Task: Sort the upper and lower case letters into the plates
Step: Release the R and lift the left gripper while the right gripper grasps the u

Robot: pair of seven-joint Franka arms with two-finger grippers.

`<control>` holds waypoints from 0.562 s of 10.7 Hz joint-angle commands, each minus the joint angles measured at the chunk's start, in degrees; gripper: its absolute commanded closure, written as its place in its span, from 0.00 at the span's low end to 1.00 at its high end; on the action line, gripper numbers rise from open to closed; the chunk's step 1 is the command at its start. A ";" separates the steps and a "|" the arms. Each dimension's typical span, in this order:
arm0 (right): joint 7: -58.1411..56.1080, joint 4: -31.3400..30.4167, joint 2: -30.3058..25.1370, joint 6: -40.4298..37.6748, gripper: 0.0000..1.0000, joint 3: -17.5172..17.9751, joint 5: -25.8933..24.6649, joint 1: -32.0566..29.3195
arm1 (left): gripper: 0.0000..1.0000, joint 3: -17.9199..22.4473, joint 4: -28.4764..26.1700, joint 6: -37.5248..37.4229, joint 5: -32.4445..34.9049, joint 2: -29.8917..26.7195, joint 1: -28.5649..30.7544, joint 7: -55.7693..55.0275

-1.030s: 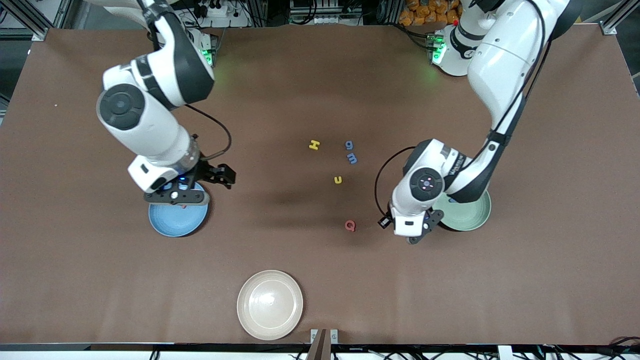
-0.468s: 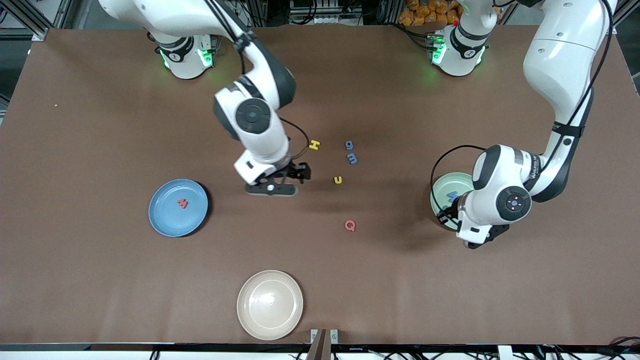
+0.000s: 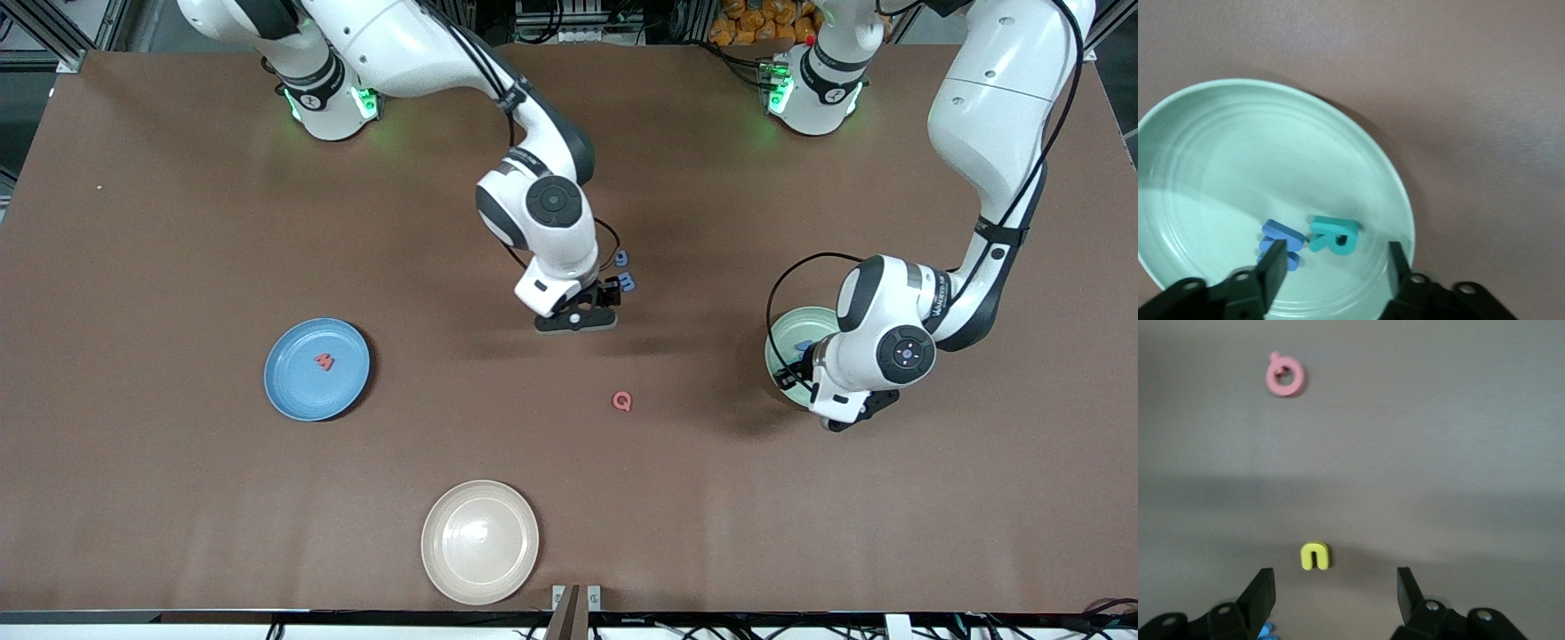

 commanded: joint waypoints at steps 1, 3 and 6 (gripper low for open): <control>-0.21 2.84 4.45 2.11 0.21 0.38 -5.40 1.25 | 0.00 0.48 0.58 0.13 -0.03 -1.14 -0.94 -0.63; -1.26 3.19 6.47 3.34 0.35 1.97 -6.65 1.07 | 0.00 0.48 2.17 0.13 -0.02 -1.31 -1.82 -0.71; -0.82 5.65 8.67 3.61 0.37 1.97 -6.56 1.07 | 0.00 0.48 3.40 0.13 0.07 -2.80 -1.81 -0.63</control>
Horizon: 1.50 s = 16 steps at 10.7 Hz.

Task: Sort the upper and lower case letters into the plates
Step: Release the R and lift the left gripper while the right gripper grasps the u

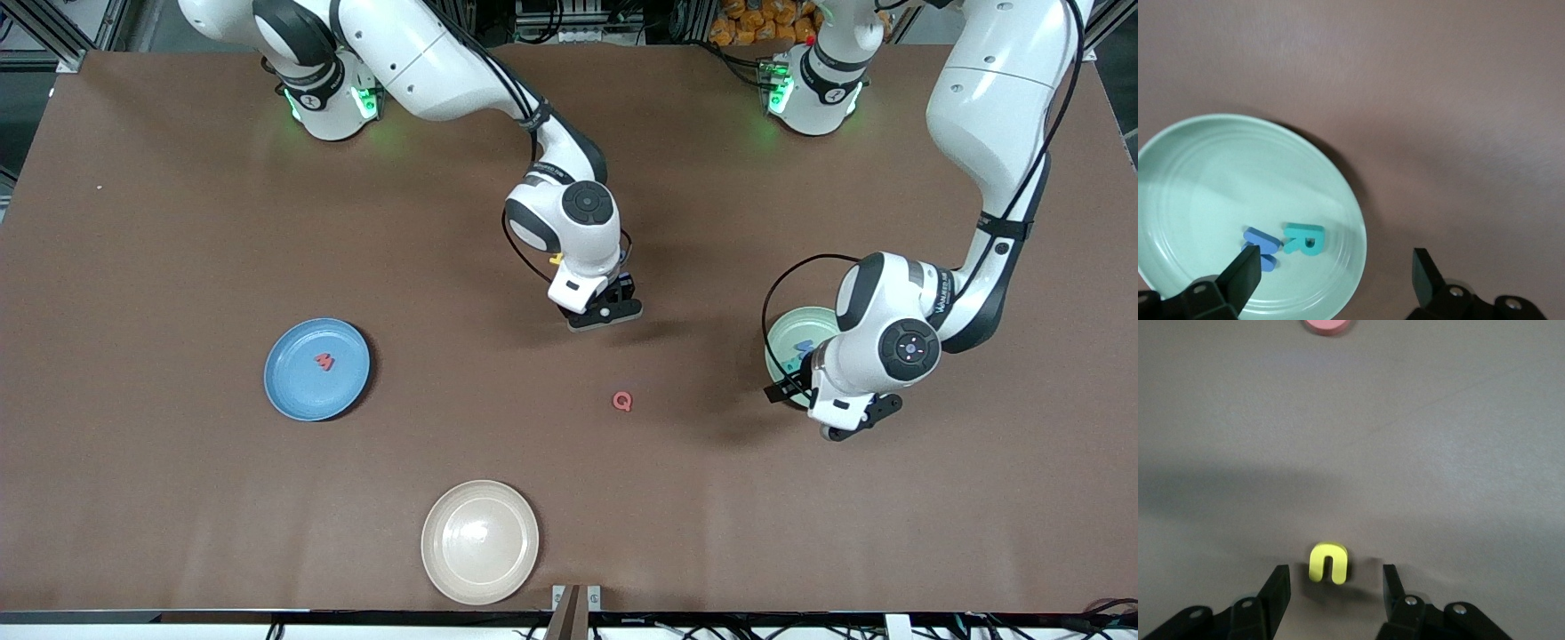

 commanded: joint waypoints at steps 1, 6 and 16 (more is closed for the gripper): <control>0.06 3.53 2.57 0.15 0.39 0.46 -0.90 -0.34 | 0.00 0.46 0.14 -0.18 -0.02 -2.52 -0.37 -0.57; -0.38 3.80 2.92 -0.29 1.00 0.46 -1.08 -0.86 | 0.00 0.46 3.12 -0.18 0.07 -1.74 -0.54 -4.96; -25.93 -14.57 -24.14 -25.40 1.00 1.70 7.53 -30.02 | 0.00 0.37 6.37 20.45 7.35 3.18 -4.58 -4.00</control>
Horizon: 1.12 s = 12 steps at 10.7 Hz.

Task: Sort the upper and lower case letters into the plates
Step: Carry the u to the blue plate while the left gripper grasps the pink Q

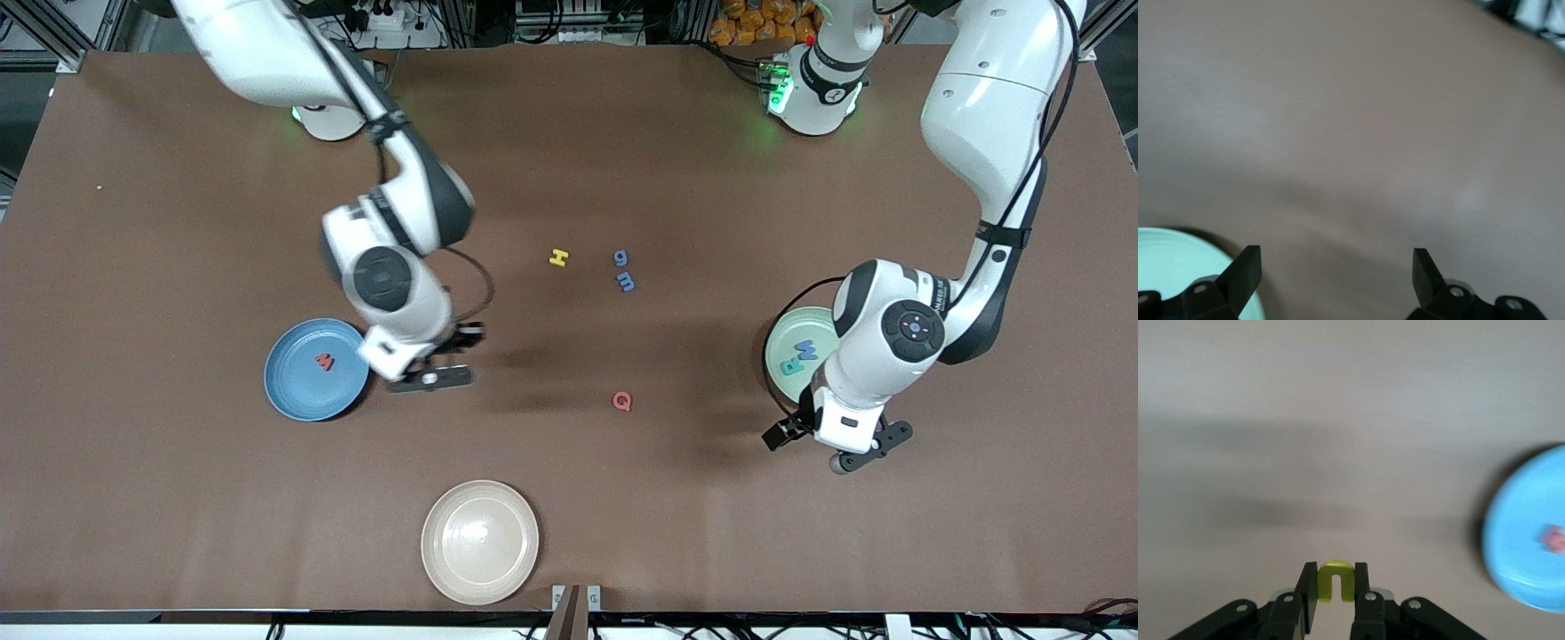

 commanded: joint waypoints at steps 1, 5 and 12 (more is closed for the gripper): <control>-6.02 -3.98 -4.21 -4.92 1.00 -0.21 1.40 -5.59 | 0.00 0.32 2.29 7.18 5.21 1.68 -3.12 -0.24; -7.72 -4.06 -3.16 -9.61 1.00 -2.16 1.58 -11.31 | 0.00 2.15 6.93 18.65 14.90 6.60 -8.38 -0.32; -12.02 -4.59 -1.48 -9.26 0.00 -2.42 1.67 -16.78 | 0.00 7.41 6.60 18.57 17.54 13.54 -23.07 -2.95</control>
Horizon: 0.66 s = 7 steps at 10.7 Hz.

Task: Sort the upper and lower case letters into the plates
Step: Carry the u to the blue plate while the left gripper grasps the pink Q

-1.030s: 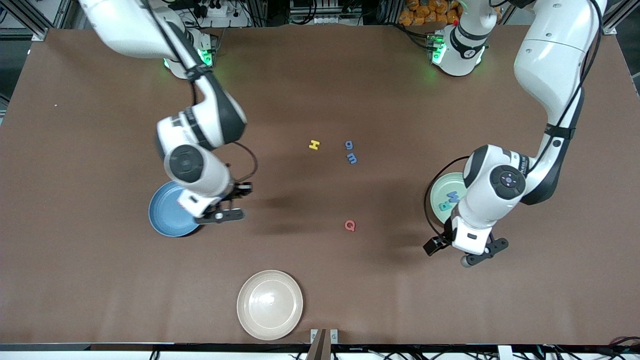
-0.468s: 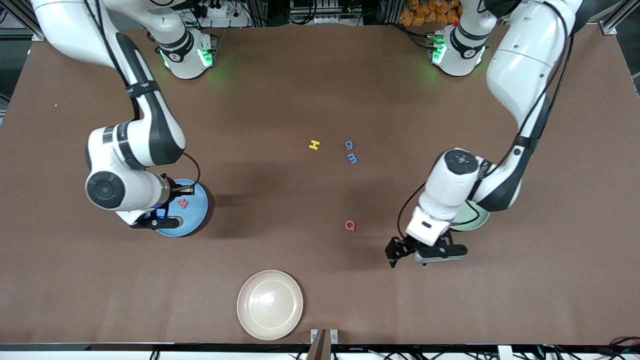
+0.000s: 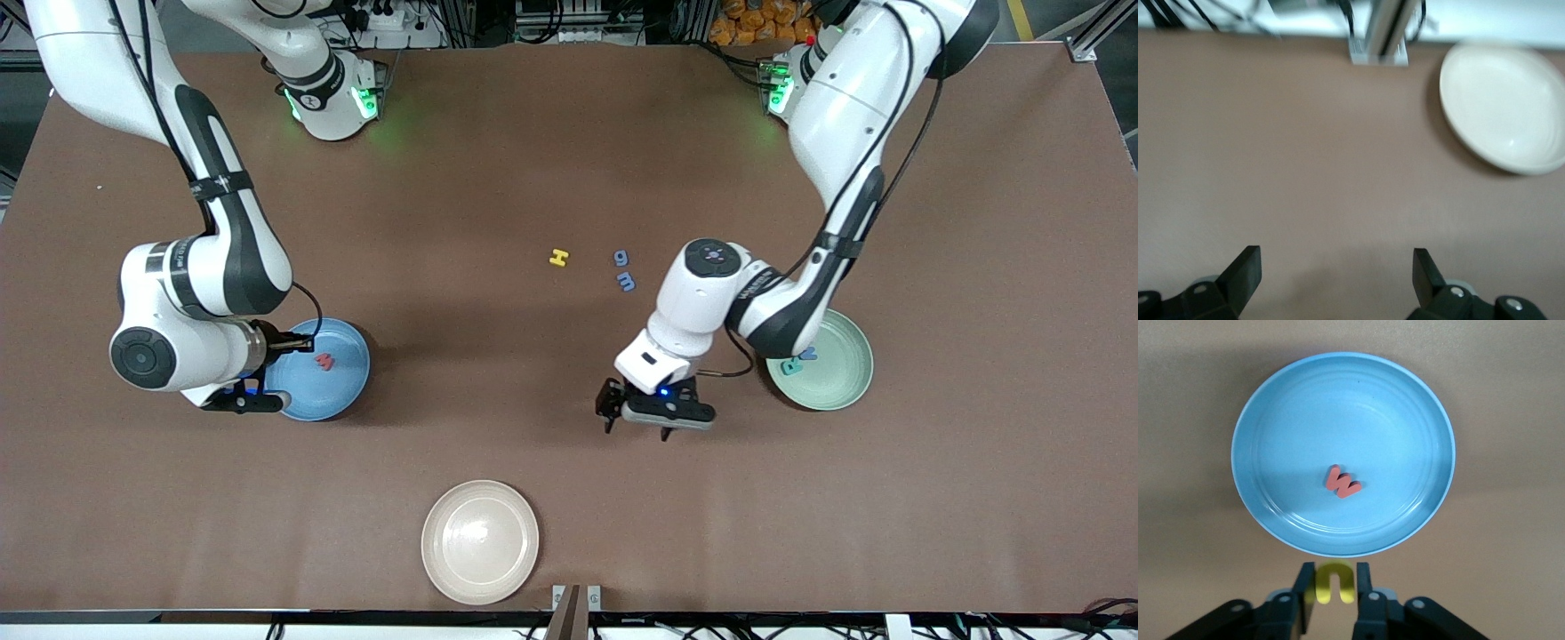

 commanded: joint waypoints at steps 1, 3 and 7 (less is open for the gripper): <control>-1.12 0.18 -2.13 -0.13 0.00 0.25 1.17 -0.83 | 0.00 5.69 0.92 0.85 3.77 5.37 -4.28 -2.77; -1.13 0.19 -5.46 -0.30 0.00 0.25 1.17 -1.63 | 0.00 6.59 1.44 0.85 5.45 7.58 -5.36 -3.65; -1.21 0.71 -12.93 -0.92 0.00 0.34 1.26 -1.37 | 0.00 6.60 1.80 0.68 5.54 8.29 -5.45 -6.96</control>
